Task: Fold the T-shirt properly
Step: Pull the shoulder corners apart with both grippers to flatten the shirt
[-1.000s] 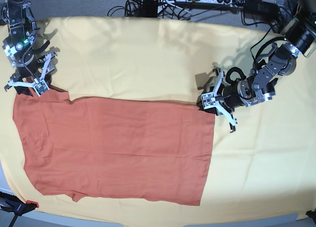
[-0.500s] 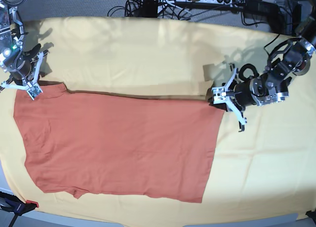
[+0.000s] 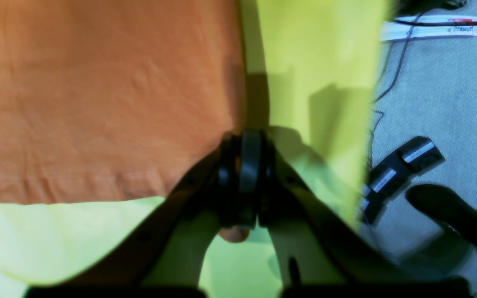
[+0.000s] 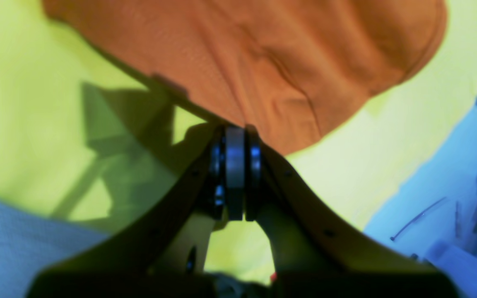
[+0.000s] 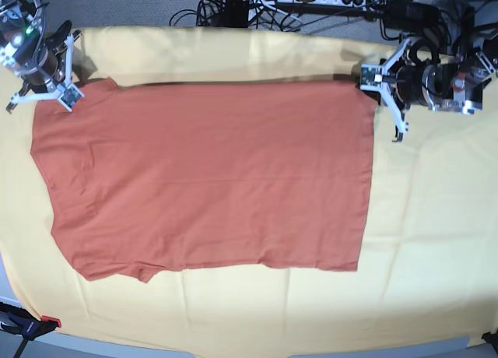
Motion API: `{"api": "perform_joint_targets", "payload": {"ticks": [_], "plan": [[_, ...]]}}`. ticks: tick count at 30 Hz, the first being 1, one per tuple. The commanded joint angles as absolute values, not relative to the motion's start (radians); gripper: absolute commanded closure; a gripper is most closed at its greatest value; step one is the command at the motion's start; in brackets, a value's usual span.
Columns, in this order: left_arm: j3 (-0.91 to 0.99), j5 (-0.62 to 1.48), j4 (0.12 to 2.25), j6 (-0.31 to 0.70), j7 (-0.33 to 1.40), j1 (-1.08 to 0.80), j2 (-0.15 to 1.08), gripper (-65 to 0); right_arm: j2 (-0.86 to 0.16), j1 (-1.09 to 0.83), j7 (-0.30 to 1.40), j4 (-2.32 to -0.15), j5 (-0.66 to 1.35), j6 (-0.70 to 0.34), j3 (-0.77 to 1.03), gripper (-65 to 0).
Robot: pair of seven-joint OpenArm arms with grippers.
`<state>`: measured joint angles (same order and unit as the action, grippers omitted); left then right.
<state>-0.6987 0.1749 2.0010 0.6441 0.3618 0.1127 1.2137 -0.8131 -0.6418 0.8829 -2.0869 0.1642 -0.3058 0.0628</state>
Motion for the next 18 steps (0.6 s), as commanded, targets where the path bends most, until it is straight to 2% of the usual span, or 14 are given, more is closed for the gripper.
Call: {"api": "perform_joint_targets", "payload": {"ticks": [1, 7, 10, 18], "plan": [[-0.688, 0.177, 2.024, 0.645, 0.353, 0.102, 1.250, 0.0, -0.834, -0.673, 0.888, -2.114, 0.126, -0.293, 0.074, 0.0], [-0.688, 0.165, 2.052, 0.647, 0.355, 0.038, 1.283, 0.0, -0.831, -0.845, 0.902, -2.203, 0.009, -0.234, 0.074, 0.0], [-0.688, 0.174, 2.060, 0.692, 0.361, 0.039, 1.283, 0.0, -0.826, -0.920, 0.903, -2.236, -0.035, -0.206, 0.074, 0.0], [-0.688, 0.252, 2.067, 0.698, 0.361, 0.039, 1.286, 0.0, -0.826, -1.068, 0.903, -2.266, -0.061, -0.129, 0.074, 0.0]]}}
